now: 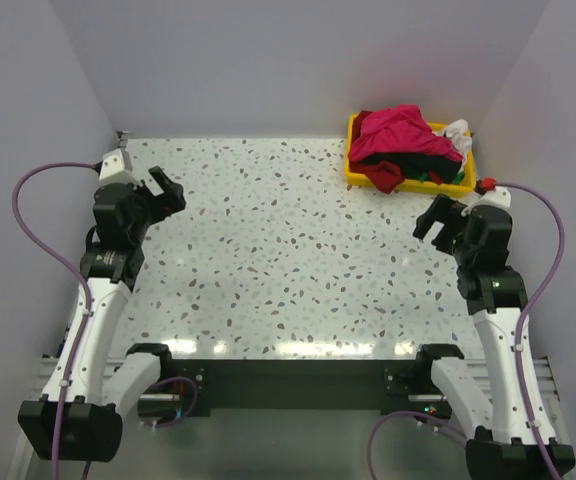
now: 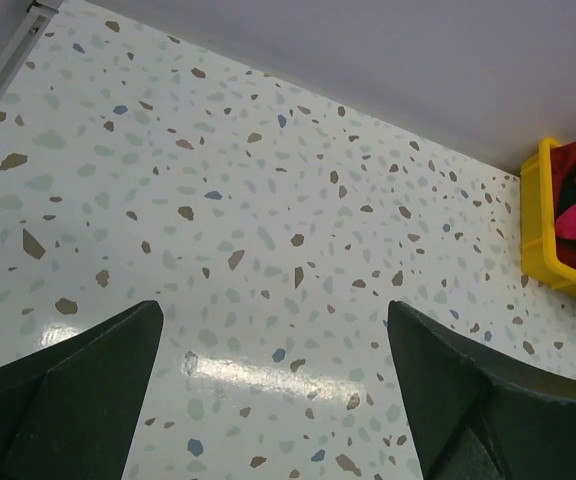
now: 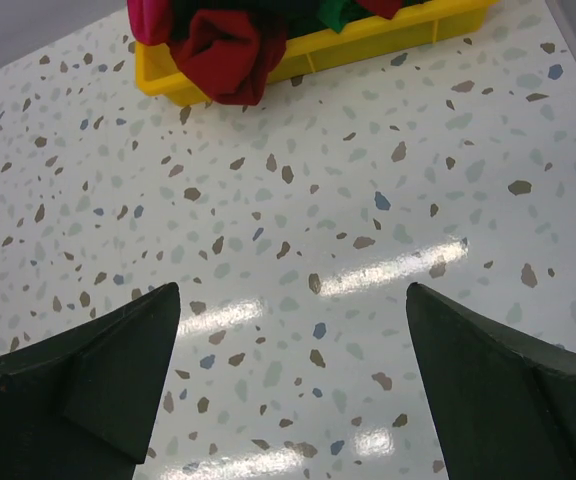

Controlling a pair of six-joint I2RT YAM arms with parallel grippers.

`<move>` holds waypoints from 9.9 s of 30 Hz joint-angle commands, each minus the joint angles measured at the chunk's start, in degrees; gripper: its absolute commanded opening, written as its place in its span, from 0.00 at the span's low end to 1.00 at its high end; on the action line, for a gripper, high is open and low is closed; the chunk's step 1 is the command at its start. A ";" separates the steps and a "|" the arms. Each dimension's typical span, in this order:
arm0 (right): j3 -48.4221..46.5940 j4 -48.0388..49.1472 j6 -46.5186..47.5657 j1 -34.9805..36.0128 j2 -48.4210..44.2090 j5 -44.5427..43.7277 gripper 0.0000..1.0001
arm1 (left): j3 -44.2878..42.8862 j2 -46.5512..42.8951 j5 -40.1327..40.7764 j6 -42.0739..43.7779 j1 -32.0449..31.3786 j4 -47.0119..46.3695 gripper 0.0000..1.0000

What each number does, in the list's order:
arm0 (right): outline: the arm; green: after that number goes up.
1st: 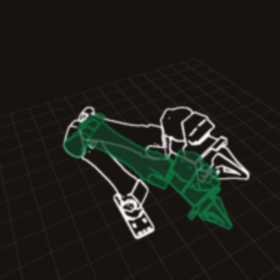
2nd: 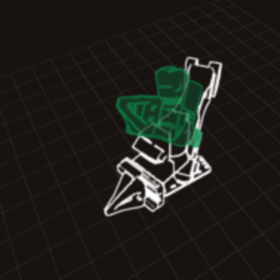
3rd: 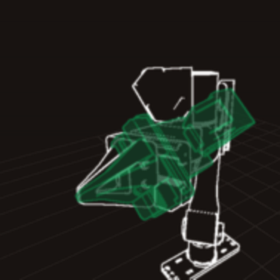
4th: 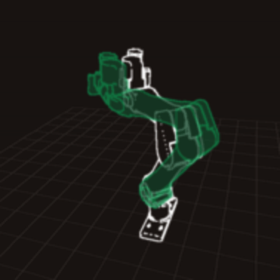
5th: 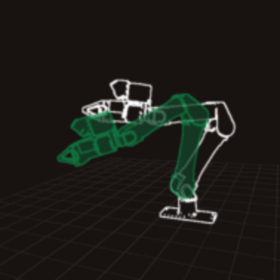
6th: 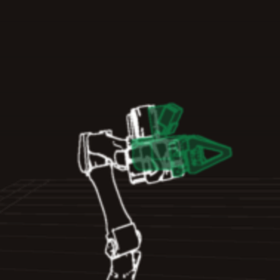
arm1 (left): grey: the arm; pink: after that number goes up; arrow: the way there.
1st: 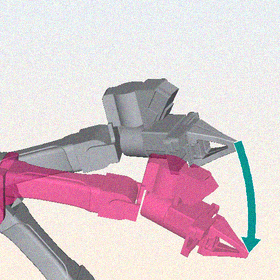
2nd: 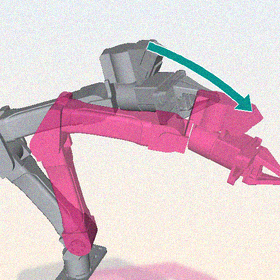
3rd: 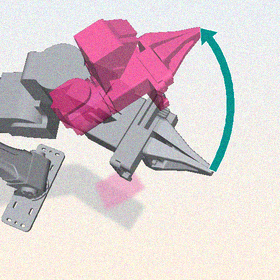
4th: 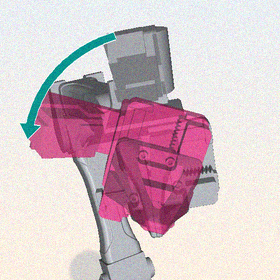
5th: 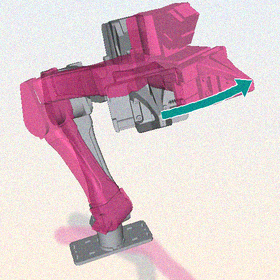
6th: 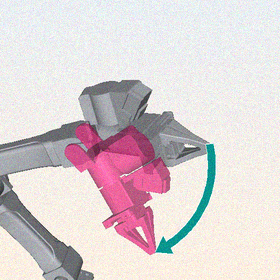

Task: Fold and stack the t-shirts
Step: Grab the tshirt from the pile, then move the tshirt to the center of the board, then flatten the tshirt out

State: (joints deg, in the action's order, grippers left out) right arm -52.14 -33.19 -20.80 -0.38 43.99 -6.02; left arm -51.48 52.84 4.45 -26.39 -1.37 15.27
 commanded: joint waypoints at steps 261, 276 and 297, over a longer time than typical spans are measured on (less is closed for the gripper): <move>11.97 -3.47 -21.75 19.63 25.71 -7.60 0.84 | 21.60 16.07 10.84 -32.14 -32.65 15.23 0.00; 17.51 11.82 -24.12 18.58 36.79 -4.09 0.20 | 19.15 9.75 17.96 -31.00 -32.65 18.13 0.00; -28.17 -11.97 -10.41 18.66 -5.75 -19.99 0.00 | -29.35 -9.24 32.21 -13.61 -32.74 25.34 0.00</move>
State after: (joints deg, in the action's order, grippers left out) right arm -74.06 -39.48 -34.15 18.28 39.55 -21.47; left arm -74.52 46.26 33.61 -45.01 -33.89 41.04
